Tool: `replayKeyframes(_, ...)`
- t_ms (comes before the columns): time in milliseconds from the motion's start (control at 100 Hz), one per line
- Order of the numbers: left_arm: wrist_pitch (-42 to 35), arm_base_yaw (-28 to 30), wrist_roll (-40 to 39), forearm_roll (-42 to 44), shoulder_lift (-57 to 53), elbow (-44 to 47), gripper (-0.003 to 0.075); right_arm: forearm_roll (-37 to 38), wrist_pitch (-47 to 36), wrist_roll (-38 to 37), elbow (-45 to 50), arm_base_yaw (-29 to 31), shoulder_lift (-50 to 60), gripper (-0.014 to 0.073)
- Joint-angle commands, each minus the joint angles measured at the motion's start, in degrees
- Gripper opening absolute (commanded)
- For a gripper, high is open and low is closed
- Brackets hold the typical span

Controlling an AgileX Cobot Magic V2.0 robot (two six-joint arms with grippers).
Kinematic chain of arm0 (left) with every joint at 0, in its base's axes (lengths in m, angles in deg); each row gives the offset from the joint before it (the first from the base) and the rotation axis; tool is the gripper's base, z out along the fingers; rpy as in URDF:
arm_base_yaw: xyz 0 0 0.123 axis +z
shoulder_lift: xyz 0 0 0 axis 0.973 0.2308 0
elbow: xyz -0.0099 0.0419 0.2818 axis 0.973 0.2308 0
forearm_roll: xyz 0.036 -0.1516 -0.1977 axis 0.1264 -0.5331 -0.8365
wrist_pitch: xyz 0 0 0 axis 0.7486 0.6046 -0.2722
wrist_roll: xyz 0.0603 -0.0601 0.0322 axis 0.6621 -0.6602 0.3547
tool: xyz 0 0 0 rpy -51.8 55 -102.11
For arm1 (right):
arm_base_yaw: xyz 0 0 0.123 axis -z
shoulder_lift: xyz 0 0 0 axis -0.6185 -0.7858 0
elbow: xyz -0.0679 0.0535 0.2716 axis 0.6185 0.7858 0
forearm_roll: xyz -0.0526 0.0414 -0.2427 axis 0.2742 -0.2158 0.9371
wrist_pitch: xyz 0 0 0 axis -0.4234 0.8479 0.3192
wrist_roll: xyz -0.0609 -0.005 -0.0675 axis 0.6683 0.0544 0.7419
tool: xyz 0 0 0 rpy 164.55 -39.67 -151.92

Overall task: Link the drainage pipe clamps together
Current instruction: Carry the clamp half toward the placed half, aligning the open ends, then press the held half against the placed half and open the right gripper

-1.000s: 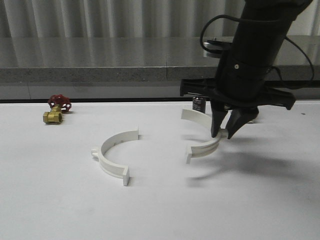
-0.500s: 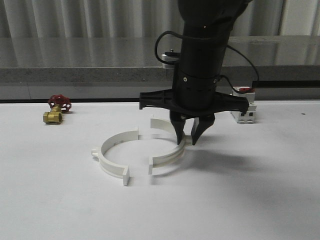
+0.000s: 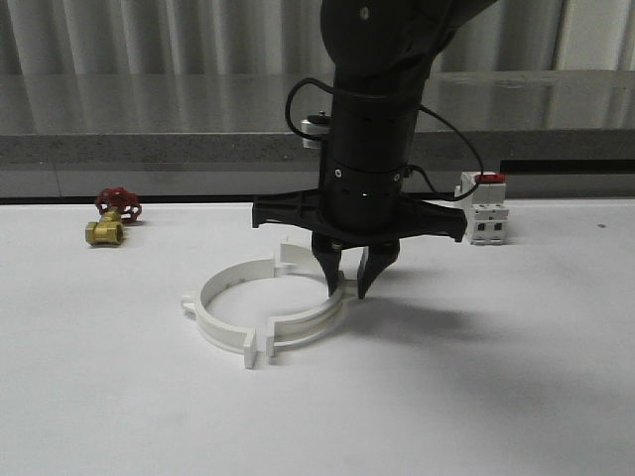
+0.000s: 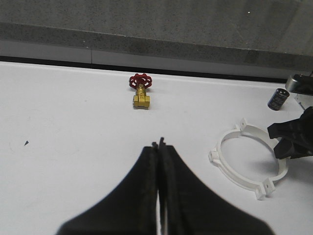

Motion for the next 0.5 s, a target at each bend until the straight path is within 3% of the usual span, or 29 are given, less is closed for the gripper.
replayKeyframes(0, -4.46, 0.15, 0.07, 0.25, 0.33, -1.5, -0.002, 1.32, -1.51, -0.44, -1.76, -0.1, 3.01, 0.0141)
replayKeyframes(490, -4.46, 0.15, 0.07, 0.25, 0.33, -1.5, -0.002, 1.27, -1.45, -0.84, -1.76, -1.08, 3.01, 0.0141)
